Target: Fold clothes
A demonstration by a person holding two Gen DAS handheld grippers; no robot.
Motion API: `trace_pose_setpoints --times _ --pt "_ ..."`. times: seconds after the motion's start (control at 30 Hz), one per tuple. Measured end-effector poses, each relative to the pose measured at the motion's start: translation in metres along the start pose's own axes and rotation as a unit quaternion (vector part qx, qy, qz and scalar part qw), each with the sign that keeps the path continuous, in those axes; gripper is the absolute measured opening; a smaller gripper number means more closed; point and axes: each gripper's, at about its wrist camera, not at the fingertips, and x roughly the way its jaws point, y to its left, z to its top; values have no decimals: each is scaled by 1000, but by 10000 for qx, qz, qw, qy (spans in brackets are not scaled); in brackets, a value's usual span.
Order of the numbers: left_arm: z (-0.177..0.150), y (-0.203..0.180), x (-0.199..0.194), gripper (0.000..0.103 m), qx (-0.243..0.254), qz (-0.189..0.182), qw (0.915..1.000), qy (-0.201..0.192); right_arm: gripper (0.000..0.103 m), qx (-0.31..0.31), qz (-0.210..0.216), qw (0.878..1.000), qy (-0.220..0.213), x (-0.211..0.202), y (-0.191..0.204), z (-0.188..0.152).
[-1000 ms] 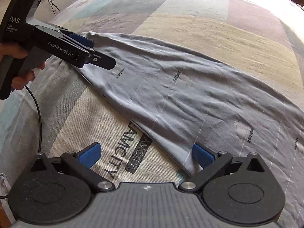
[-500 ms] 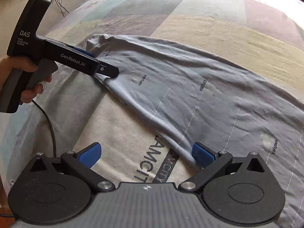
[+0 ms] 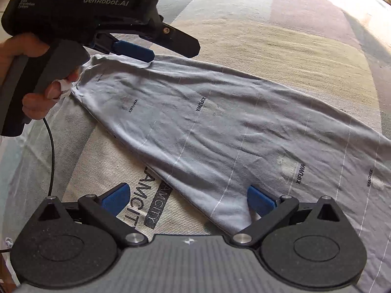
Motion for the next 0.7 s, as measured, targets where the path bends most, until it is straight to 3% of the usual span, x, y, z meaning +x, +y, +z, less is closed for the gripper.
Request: trace_pose_setpoints --times 0.17,0.33,0.43,0.7 --pt "0 5 -1 102 22 -261 9996 71 103 -89 -47 9999 -96 0 2 -5" --pt "-5 26 -2 102 289 18 9994 194 103 -188 -100 9997 -82 1 5 -6" --pt "-5 42 -15 102 362 442 9982 179 103 -171 -71 9998 -108 0 3 -8" --pt "-6 89 -44 102 -145 1109 9937 15 103 -399 -233 9989 -94 4 12 -9"
